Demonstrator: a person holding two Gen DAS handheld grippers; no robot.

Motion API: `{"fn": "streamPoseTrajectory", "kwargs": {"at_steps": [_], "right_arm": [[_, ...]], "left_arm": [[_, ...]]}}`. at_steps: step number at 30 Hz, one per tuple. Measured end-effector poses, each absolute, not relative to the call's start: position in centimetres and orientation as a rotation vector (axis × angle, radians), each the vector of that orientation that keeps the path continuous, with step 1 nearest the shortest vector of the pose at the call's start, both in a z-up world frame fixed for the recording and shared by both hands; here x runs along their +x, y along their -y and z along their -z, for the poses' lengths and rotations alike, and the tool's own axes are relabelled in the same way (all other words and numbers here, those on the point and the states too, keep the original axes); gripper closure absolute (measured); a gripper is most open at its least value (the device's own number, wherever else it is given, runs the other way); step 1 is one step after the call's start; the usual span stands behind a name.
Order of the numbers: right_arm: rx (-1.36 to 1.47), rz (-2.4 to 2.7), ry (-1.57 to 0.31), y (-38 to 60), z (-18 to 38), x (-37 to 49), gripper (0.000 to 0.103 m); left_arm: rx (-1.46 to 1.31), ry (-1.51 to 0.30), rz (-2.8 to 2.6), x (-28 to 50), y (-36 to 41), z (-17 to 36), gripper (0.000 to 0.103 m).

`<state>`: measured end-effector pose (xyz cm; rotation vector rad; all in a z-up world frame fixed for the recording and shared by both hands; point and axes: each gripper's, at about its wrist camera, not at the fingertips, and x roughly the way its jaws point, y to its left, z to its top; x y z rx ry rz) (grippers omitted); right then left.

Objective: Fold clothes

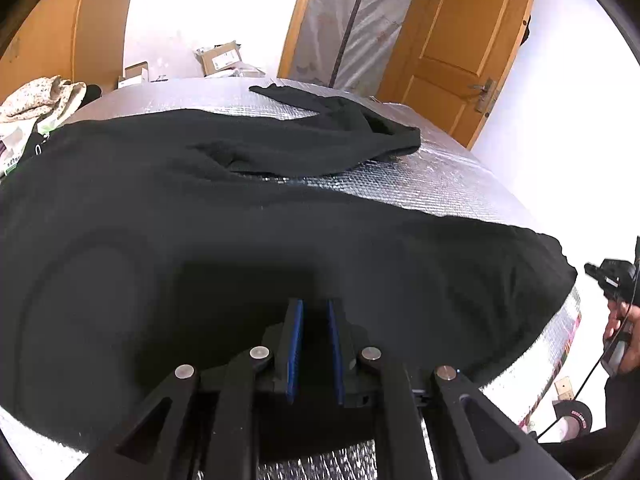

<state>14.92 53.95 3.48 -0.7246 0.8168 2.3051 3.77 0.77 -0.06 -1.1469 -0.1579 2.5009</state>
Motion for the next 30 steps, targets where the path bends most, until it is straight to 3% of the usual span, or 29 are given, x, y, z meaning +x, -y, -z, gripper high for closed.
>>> {"fn": "streamPoseTrajectory", "kwargs": {"at_steps": [7, 10, 17, 19, 25, 28, 30], "right_arm": [[-1.015, -2.71, -0.601, -45.6, -2.1, 8.3, 0.096], [-1.172, -2.78, -0.606, -43.6, -0.2, 6.8, 0.096], [-1.043, -2.65, -0.658, -47.6, -0.2, 8.2, 0.099], [-1.035, -2.653, -0.669, -47.9, -0.7, 7.9, 0.095], [-1.033, -2.687, -0.644, -49.2, -0.6, 4.8, 0.095], [-1.012, -2.589, -0.801, -52.5, 0.3, 5.0, 0.101], [-0.985, -2.58, -0.794, -53.0, -0.2, 5.3, 0.095]], "left_arm": [[-1.105, 0.185, -2.486, 5.0, -1.1, -0.5, 0.091], [-1.103, 0.161, -2.472, 5.3, -1.5, -0.4, 0.091], [-1.08, 0.151, -2.468, 5.6, -1.9, -0.6, 0.091], [-1.061, 0.155, -2.458, 5.5, -2.2, -0.8, 0.091], [-1.079, 0.122, -2.428, 5.7, -3.3, -0.3, 0.091], [-1.081, 0.131, -2.432, 6.0, -2.9, -0.4, 0.091], [-1.077, 0.137, -2.434, 6.1, -2.8, -0.5, 0.091]]}}
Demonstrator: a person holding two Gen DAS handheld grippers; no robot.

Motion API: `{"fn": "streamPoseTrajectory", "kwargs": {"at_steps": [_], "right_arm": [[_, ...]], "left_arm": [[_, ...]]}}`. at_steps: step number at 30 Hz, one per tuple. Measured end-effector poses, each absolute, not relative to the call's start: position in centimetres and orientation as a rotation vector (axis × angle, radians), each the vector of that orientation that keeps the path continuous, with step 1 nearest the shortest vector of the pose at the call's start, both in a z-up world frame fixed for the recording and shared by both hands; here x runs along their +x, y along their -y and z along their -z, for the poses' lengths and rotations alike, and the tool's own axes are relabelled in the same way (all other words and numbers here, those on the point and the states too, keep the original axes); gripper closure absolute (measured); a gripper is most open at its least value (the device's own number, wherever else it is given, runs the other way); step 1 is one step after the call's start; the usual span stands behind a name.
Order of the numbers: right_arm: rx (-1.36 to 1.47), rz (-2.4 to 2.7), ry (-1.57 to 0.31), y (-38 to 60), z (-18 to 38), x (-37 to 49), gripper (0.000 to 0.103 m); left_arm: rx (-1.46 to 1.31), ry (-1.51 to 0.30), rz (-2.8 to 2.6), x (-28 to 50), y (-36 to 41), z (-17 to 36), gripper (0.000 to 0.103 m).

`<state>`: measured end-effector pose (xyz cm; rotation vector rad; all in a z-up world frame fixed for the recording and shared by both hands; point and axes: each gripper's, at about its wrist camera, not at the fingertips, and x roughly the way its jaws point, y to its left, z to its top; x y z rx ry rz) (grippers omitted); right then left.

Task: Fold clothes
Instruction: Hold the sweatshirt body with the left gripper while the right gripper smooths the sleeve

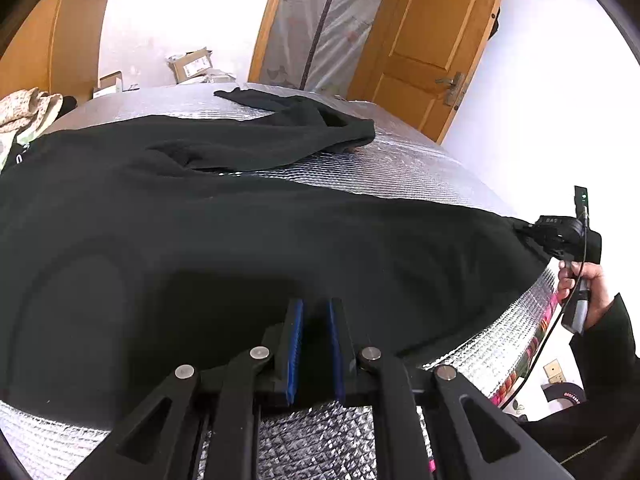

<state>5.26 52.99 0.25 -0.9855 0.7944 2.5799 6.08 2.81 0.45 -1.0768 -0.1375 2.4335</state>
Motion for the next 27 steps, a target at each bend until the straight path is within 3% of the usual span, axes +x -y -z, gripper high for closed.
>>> {"fn": "streamPoseTrajectory", "kwargs": {"at_steps": [7, 11, 27], "right_arm": [[-1.178, -2.989, -0.687, -44.5, -0.8, 4.8, 0.095], [-1.325, -3.164, -0.493, -39.8, 0.1, 5.0, 0.095], [-1.513, -3.354, -0.037, -35.9, 0.5, 9.5, 0.095]], "left_arm": [[-1.043, 0.064, -2.325, 6.7, -5.2, -0.7, 0.091], [-1.034, -0.019, -2.216, 7.6, -7.4, -0.6, 0.091], [-0.98, -0.105, -2.079, 8.0, -10.8, -0.7, 0.09]]}}
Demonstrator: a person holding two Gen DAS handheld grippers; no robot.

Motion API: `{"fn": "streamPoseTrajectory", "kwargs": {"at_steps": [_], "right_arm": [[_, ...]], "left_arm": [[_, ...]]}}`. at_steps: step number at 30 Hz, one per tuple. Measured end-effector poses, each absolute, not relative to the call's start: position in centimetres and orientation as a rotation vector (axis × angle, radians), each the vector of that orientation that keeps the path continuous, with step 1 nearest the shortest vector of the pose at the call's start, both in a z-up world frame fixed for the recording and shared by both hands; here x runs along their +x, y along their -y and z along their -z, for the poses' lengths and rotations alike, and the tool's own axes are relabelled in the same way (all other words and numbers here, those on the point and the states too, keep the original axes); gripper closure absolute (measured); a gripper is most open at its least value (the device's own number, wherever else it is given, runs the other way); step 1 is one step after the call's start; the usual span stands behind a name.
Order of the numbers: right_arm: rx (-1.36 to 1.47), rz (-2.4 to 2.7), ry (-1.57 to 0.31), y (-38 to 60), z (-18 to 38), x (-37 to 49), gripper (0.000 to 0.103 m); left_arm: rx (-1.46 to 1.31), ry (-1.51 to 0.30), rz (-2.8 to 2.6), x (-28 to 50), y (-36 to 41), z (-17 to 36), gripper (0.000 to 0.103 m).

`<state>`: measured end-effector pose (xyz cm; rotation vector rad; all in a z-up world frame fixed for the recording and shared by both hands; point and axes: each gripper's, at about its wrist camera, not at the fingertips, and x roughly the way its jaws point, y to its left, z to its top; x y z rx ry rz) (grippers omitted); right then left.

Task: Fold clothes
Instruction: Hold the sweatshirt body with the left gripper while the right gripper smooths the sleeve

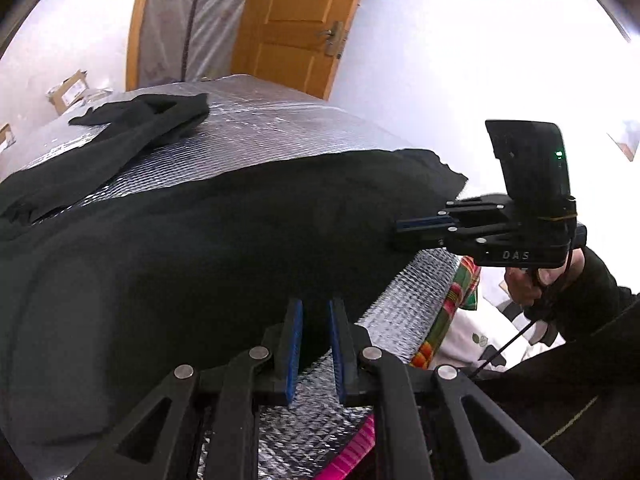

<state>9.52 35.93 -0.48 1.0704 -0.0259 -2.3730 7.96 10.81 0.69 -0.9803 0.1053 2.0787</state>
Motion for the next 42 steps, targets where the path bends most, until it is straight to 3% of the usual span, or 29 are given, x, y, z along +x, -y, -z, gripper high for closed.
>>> {"fn": "streamPoseTrajectory", "kwargs": {"at_steps": [4, 15, 21, 26, 27, 35, 42], "right_arm": [[1.045, 2.439, 0.062, -37.3, -0.1, 9.6, 0.094], [1.046, 2.549, 0.55, -43.2, 1.4, 8.2, 0.097], [0.953, 2.526, 0.517, -40.2, -0.8, 6.6, 0.093], [1.07, 2.475, 0.538, -37.9, 0.8, 3.5, 0.093], [1.088, 2.486, 0.562, -38.5, 1.2, 3.2, 0.097], [0.99, 2.711, 1.261, -53.5, 2.6, 5.0, 0.098], [0.967, 2.989, 1.401, -58.1, 1.1, 7.2, 0.092]], "left_arm": [[-0.981, -0.07, -2.173, 7.5, -9.6, -1.0, 0.09], [-1.076, 0.065, -2.408, 5.9, -4.7, 0.1, 0.091], [-1.075, 0.08, -2.418, 5.7, -5.0, 0.3, 0.09], [-1.073, 0.105, -2.418, 5.7, -4.8, 0.4, 0.09], [-1.072, 0.105, -2.418, 5.8, -4.8, 0.4, 0.09], [-1.062, 0.104, -2.416, 5.9, -4.8, 0.4, 0.09], [-1.058, 0.116, -2.417, 5.9, -4.7, 0.5, 0.09]]}}
